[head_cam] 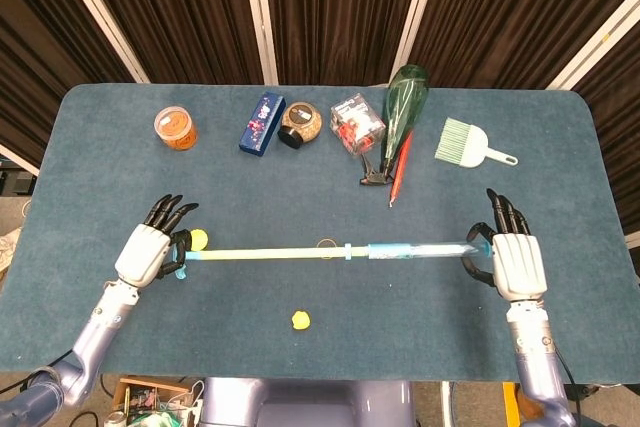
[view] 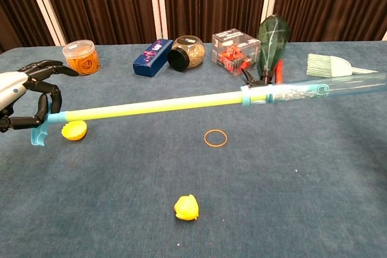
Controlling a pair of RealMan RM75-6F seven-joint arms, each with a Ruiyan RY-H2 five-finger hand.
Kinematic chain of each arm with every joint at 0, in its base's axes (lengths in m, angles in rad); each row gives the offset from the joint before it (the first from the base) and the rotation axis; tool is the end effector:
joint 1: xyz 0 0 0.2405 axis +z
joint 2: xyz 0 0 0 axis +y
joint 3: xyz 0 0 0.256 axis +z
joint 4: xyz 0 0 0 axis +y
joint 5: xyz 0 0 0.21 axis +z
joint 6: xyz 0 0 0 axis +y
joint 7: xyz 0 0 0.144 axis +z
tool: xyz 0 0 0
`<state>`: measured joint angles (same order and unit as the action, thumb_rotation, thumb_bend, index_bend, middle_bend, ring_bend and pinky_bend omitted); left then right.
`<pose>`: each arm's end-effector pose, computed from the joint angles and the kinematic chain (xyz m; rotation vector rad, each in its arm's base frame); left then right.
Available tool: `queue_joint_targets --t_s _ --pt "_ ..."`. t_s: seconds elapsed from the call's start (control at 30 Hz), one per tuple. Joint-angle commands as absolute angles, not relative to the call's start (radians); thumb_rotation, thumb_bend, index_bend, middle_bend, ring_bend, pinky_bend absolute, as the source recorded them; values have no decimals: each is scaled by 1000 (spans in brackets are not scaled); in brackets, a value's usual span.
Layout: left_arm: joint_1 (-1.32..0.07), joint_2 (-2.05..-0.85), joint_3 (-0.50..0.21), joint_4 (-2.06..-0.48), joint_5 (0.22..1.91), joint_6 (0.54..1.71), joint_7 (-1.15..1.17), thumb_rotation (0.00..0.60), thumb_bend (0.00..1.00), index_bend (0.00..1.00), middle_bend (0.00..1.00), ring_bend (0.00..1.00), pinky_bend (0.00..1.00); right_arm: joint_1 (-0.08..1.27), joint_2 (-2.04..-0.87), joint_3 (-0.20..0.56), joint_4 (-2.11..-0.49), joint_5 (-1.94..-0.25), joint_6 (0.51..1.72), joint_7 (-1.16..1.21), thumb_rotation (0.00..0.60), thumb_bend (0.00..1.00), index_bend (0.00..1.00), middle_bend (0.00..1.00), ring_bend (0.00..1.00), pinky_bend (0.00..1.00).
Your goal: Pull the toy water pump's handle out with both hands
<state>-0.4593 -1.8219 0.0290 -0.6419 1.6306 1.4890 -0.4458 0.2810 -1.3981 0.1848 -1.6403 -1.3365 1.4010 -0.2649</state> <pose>-0.2783 0.2929 -0.0052 -1.7132 -0.8007 -1.3001 -0.2425 -0.2564 0.0837 1.3565 -0.9097 1.0285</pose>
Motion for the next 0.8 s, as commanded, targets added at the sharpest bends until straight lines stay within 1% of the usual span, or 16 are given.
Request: queue_joint_targets --t_s 0.03,0.43,0.8 --pt "-458 -1820 27 -640 1628 1486 -451 600 693 745 129 0 38 280 -1397 185 -1642 -1335 1401 -264 600 754 1000 46 0 149" --pt "-446 -1825 23 -607 1614 1462 -468 600 693 744 129 0 38 284 -1401 188 -1636 -1327 1393 -251 600 753 1000 46 0 149" --pt "-438 -1834 26 -583 1618 1468 -485 600 693 744 129 0 38 288 -1404 190 -1622 -1323 1387 -241 600 753 1000 45 0 149"
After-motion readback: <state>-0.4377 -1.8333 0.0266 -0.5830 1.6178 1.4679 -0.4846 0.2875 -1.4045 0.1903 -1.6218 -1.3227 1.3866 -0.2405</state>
